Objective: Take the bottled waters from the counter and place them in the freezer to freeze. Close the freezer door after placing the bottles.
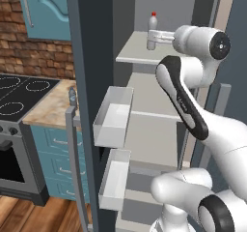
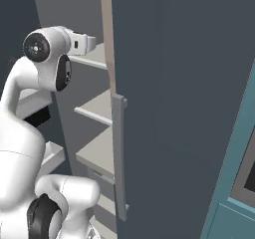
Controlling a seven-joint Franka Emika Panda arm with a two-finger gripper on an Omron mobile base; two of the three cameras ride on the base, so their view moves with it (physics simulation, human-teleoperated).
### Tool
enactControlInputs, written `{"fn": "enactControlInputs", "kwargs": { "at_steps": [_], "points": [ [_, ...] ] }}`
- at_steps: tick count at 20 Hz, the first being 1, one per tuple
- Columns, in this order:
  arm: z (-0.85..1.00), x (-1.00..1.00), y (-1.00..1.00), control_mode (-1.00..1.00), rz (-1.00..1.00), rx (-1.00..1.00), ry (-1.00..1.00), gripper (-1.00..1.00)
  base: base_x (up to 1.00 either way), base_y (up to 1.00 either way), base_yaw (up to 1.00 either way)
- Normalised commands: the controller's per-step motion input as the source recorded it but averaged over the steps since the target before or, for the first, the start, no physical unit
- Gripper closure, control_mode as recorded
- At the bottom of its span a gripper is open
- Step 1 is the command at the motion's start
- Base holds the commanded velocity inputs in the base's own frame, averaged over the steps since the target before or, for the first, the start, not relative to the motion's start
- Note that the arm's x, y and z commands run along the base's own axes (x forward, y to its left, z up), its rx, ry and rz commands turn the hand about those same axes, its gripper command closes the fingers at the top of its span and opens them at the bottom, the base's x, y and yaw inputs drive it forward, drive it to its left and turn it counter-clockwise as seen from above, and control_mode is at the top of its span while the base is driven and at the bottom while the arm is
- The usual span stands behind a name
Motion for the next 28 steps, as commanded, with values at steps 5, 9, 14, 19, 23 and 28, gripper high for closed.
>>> {"fn": "enactControlInputs", "kwargs": {
  "at_steps": [5,9,14,19,23,28],
  "points": [
    [0.04,-0.94,0.10,-1.00,0.13,-0.03,0.14,-1.00,0.00,0.00,0.00],
    [-0.05,-0.96,0.04,-1.00,0.01,-0.09,0.24,-1.00,0.00,0.00,0.00],
    [-0.24,-0.95,0.05,-1.00,0.00,-0.15,0.22,-1.00,0.00,0.00,0.00],
    [-0.31,-0.74,-0.02,-1.00,-0.02,-0.20,0.18,-1.00,0.00,0.00,0.00],
    [-0.24,-0.71,-0.07,-1.00,-0.06,-0.14,0.15,-1.00,0.00,0.00,0.00],
    [-0.45,-0.44,-0.03,-1.00,-0.11,-0.09,0.19,-1.00,0.00,0.00,0.00]
  ]
}}
